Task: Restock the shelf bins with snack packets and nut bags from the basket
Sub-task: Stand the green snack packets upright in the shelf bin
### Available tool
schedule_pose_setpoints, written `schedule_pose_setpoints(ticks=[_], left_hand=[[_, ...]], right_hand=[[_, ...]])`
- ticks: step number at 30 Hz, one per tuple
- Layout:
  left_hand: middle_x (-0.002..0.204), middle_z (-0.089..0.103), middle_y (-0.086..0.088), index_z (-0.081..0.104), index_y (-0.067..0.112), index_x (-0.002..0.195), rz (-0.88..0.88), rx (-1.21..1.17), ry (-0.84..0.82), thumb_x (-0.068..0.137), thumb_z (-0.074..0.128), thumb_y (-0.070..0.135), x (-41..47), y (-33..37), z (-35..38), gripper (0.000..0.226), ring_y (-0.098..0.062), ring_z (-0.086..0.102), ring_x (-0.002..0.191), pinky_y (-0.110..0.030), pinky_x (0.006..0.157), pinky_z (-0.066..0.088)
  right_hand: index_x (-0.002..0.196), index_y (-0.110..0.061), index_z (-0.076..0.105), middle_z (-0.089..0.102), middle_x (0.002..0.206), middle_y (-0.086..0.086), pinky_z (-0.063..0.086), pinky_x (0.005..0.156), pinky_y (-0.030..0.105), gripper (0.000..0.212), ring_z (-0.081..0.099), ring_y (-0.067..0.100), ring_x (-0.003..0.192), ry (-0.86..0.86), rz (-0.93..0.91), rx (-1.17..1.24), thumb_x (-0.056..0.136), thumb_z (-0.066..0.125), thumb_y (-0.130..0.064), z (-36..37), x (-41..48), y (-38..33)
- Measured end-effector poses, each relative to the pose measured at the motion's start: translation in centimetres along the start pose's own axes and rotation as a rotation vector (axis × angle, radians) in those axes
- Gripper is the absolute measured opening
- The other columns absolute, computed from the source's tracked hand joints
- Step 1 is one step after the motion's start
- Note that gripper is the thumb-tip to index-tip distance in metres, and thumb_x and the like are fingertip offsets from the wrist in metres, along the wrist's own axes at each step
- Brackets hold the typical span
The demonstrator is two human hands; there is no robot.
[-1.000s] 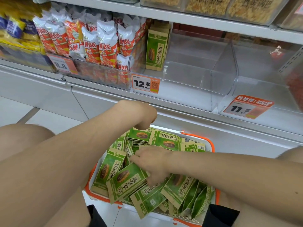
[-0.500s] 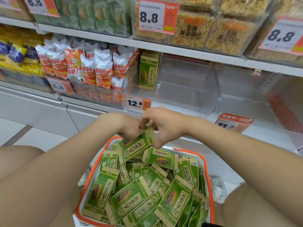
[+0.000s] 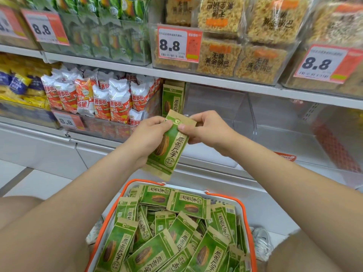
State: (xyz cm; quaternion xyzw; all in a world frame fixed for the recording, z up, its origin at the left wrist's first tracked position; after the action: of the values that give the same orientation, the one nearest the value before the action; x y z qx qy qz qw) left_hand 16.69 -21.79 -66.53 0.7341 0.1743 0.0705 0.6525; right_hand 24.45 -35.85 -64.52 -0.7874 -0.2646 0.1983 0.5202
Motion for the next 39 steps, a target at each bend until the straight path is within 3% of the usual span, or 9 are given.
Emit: schedule_pose_setpoints(ticks=[7,10,14,17,22,25,29,32,39], left_hand=[[0.092,0.079,-0.012,0.071,0.012,0.1,-0.018,-0.159,0.055,0.105,0.061,0.036,-0.3,0.4,0.2,0.026,-0.028,0.074,0.082,-0.039,0.078,0.059],[0.096,0.078,-0.018,0.065,0.015,0.093,-0.072,-0.238,0.108,0.106,0.06,0.03,0.1,-0.1,-0.4,0.02,-0.035,0.074,0.087,-0.048,0.082,0.061],[0.108,0.077,-0.018,0.064,0.011,0.115,-0.139,-0.361,0.212,0.108,0.053,0.034,0.9,-0.8,-1.7,0.027,-0.039,0.075,0.104,-0.064,0.089,0.059],[0.108,0.078,-0.016,0.065,0.007,0.119,-0.099,-0.363,0.198,0.111,0.048,0.033,2.1,0.0,-2.0,0.032,-0.034,0.076,0.102,-0.061,0.095,0.058],[0.104,0.081,-0.002,0.07,0.015,0.118,-0.052,0.058,-0.073,0.104,0.062,0.043,2.6,1.7,-1.0,0.033,-0.019,0.078,0.098,-0.043,0.091,0.062],[0.096,0.081,-0.005,0.063,0.013,0.115,-0.058,0.256,-0.224,0.088,0.083,0.01,2.4,0.8,-0.1,0.034,-0.014,0.078,0.081,-0.029,0.068,0.062],[0.093,0.081,-0.012,0.061,0.005,0.114,-0.047,0.281,-0.253,0.074,0.088,-0.009,2.2,0.5,0.7,0.05,-0.025,0.079,0.09,-0.035,0.079,0.065],[0.089,0.08,-0.012,0.063,0.004,0.112,-0.042,0.223,-0.216,0.074,0.087,-0.011,2.3,0.7,0.3,0.048,-0.022,0.079,0.083,-0.03,0.068,0.063],[0.088,0.081,-0.011,0.067,0.001,0.119,-0.061,0.274,-0.233,0.082,0.087,0.01,2.8,0.9,-0.9,0.042,-0.023,0.079,0.088,-0.036,0.078,0.066]], right_hand=[[0.09,-0.009,0.079,0.077,0.081,0.015,0.059,0.068,0.04,0.011,0.066,0.019,0.066,0.162,-0.086,-0.086,0.092,0.08,-0.02,-0.8,0.1,-1.6],[0.098,-0.006,0.077,0.079,0.083,0.011,0.063,0.07,0.035,0.018,0.075,0.023,0.074,0.158,-0.069,0.018,0.091,0.082,-0.022,-0.3,0.1,-1.8],[0.107,-0.001,0.074,0.08,0.092,0.01,0.065,0.08,0.04,0.036,0.079,0.027,0.086,-0.042,0.122,0.029,0.089,0.083,-0.031,1.5,0.4,0.0],[0.107,0.002,0.071,0.08,0.091,0.013,0.066,0.075,0.039,0.029,0.079,0.026,0.083,-0.052,0.095,0.022,0.096,0.076,-0.024,1.9,1.2,0.1],[0.104,-0.006,0.07,0.079,0.091,0.013,0.065,0.069,0.042,0.018,0.078,0.026,0.081,0.272,-0.012,0.049,0.1,0.07,-0.024,-1.8,3.5,-0.1],[0.105,0.001,0.07,0.078,0.094,0.017,0.064,0.063,0.04,0.025,0.078,0.027,0.079,0.217,0.113,0.082,0.105,0.061,-0.023,-1.0,4.2,1.8],[0.107,0.004,0.073,0.078,0.098,0.019,0.064,0.062,0.038,0.031,0.078,0.031,0.083,0.149,0.269,0.11,0.108,0.054,-0.021,0.6,4.5,3.8],[0.106,-0.001,0.072,0.079,0.093,0.015,0.064,0.064,0.04,0.023,0.078,0.027,0.078,0.151,0.294,0.147,0.106,0.057,-0.018,0.6,5.1,3.9],[0.11,0.005,0.07,0.079,0.092,0.016,0.063,0.061,0.039,0.027,0.078,0.027,0.075,0.207,0.305,0.328,0.103,0.066,-0.021,-0.6,6.3,4.1]])
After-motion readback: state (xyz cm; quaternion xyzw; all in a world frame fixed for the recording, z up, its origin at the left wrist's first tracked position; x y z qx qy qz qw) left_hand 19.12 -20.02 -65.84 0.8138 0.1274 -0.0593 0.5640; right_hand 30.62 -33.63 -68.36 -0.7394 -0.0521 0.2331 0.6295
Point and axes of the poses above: each hand's wrist, its own x-axis towards the middle knuckle, its own z-axis out of the palm, y = z × x, the point moved 10 cm from there along x, towards the middle knuckle
